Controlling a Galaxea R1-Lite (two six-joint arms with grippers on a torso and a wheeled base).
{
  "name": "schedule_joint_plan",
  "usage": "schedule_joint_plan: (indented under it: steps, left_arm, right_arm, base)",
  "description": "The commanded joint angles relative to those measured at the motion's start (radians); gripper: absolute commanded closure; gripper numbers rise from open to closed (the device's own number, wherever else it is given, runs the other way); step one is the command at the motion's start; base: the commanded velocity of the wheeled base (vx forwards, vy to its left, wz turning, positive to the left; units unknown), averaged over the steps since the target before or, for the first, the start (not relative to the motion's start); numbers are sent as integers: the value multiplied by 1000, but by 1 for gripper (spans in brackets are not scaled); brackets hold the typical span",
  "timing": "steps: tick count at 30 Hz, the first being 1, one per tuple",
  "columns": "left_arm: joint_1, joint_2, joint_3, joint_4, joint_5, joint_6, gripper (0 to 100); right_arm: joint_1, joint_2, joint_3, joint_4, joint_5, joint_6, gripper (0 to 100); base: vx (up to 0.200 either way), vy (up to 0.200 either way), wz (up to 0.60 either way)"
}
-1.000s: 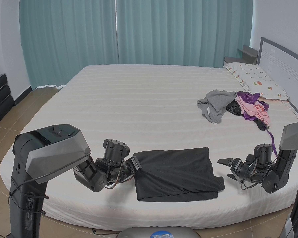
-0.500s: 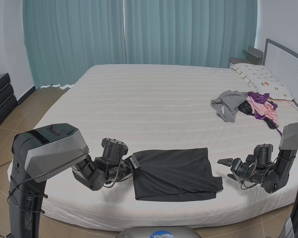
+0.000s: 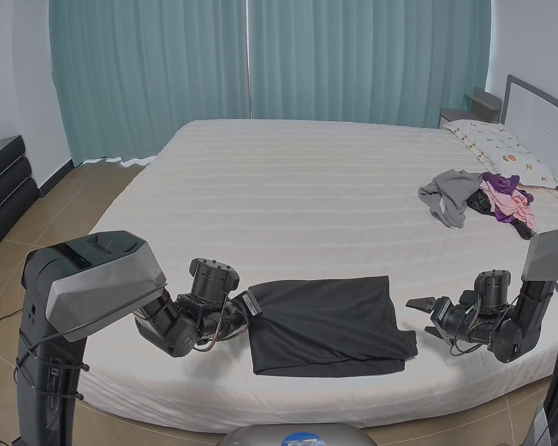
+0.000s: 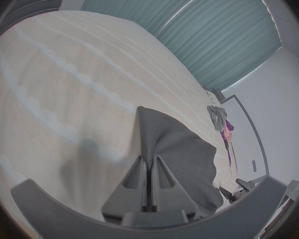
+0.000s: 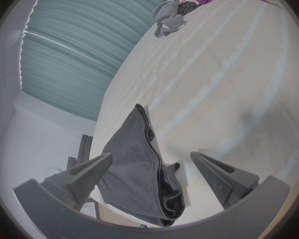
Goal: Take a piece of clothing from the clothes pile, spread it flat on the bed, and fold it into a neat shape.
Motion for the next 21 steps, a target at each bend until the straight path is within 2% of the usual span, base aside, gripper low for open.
schedule_joint_plan:
  steps: [1,11,12,21]
  left_arm:
    - [-3,2,0,0,0,0,100]
    - [-7,2,3,0,-2,-2,100]
    - [-7,2,3,0,-2,-7,0]
    - [-11,-9,3,1,0,-39,0]
  right_arm:
    - [2,2,0,0,1,0,0]
    - [3,2,0,0,1,0,0]
    - [3,2,0,0,1,0,0]
    - [11,8,0,0,1,0,0]
  base:
    - [0,0,0]
    - [0,0,0]
    - [0,0,0]
    - [0,0,0]
